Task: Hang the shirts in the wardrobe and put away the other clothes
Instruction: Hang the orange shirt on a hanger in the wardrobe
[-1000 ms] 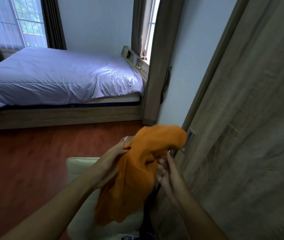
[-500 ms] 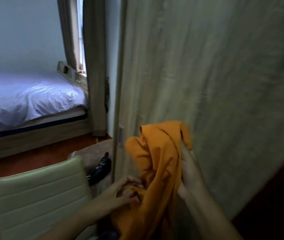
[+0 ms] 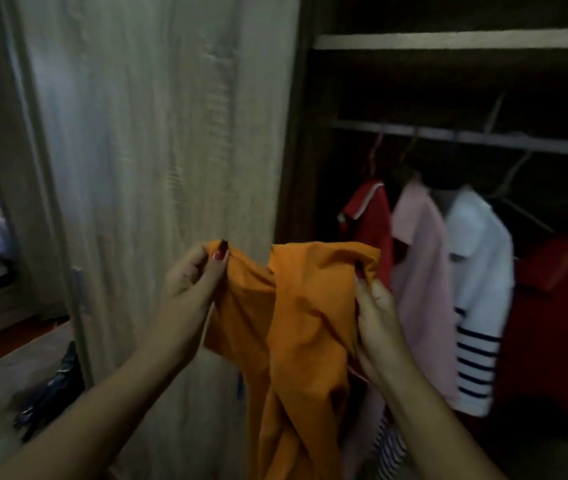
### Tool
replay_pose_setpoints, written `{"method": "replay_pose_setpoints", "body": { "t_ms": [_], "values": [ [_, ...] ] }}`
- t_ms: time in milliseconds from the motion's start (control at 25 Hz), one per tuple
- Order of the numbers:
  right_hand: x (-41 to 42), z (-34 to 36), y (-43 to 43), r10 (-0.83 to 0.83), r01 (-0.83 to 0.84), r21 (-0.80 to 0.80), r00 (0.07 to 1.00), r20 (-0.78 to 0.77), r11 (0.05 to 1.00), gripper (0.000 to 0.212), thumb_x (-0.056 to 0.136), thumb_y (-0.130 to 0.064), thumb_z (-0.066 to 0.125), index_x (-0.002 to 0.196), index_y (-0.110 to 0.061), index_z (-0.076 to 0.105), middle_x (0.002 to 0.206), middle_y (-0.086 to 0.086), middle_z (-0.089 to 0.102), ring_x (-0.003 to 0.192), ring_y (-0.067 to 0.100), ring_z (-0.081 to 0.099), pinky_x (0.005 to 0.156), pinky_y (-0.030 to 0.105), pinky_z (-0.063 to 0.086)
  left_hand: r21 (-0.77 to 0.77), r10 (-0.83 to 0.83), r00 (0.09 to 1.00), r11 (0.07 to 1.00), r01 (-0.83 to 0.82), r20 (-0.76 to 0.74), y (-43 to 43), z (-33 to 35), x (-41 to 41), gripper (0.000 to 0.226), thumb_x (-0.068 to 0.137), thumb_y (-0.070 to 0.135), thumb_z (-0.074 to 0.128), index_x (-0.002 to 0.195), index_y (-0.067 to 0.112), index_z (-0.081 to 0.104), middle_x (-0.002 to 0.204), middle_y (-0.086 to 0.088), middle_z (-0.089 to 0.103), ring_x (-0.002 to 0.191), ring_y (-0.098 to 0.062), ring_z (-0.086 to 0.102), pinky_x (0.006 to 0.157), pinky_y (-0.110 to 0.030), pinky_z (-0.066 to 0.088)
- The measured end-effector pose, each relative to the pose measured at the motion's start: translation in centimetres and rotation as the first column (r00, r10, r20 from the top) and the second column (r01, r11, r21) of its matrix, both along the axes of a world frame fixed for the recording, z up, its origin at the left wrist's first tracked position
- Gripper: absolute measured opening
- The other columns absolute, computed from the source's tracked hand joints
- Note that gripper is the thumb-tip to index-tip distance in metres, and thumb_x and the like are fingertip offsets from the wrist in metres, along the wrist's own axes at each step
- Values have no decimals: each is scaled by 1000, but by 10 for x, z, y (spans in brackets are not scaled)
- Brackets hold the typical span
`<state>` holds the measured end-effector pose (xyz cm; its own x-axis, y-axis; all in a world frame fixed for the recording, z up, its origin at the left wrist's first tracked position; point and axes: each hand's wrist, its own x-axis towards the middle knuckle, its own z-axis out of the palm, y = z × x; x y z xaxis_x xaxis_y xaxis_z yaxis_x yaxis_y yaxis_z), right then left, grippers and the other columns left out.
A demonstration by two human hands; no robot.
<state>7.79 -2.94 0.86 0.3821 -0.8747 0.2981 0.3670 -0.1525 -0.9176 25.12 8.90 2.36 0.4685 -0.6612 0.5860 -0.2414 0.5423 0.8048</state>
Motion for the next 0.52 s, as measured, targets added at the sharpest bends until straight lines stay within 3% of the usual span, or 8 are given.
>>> {"method": "replay_pose_setpoints", "body": {
  "t_ms": [80, 120, 240, 360, 440, 520],
  "values": [
    [-37, -4, -16, -95, 95, -7, 995, -34, 995, 23, 96, -30, 46, 89, -20, 65, 84, 9, 68, 78, 27, 62, 74, 39, 51, -42, 49, 983, 998, -42, 175, -13, 11, -16, 37, 94, 38, 50, 85, 4, 61, 76, -19, 57, 69, -22, 56, 65, -36, 47],
    [-55, -7, -23, -130, 128, -37, 990, -57, 991, 24, 97, -28, 46, 87, -19, 66, 81, 11, 66, 76, 27, 58, 73, 38, 48, -56, 65, 965, 997, -52, 255, -20, 21, -31, 35, 94, 35, 50, 88, 4, 63, 79, -18, 60, 71, -22, 59, 66, -35, 49],
    [-99, -2, -31, -178, 176, -64, 984, -21, 982, 30, 97, -18, 43, 91, -18, 73, 91, 10, 71, 85, 23, 64, 81, 35, 51, -72, -18, 924, 996, 49, 383, -38, 40, -72, 22, 94, 26, 49, 97, 14, 67, 88, -4, 67, 83, -12, 65, 74, -25, 53],
    [-128, 10, -27, -128, 125, -149, 992, -13, 981, 25, 91, -29, 50, 99, -17, 71, 94, 6, 72, 85, 16, 66, 75, 23, 54, -32, -45, 900, 997, 66, 434, -55, 48, -106, 20, 96, 26, 50, 102, 18, 67, 93, 3, 68, 89, -10, 65, 81, -28, 54],
    [-137, 8, -21, -111, 56, -303, 980, -166, 951, 34, 78, -36, 59, 107, -20, 65, 98, -1, 70, 85, 11, 66, 71, 18, 53, -47, -16, 891, 998, 42, 454, -65, 53, -123, 19, 95, 25, 51, 101, 18, 68, 92, 4, 68, 88, -10, 65, 82, -33, 55],
    [-140, -3, -18, -90, -78, -407, 921, -379, 910, 41, 73, -31, 64, 112, -20, 59, 95, -5, 64, 79, 6, 60, 71, 15, 48, -56, -10, 900, 998, 38, 436, -71, 61, -130, 17, 95, 25, 53, 100, 18, 68, 92, 0, 68, 88, -14, 66, 83, -39, 55]
  ]
}}
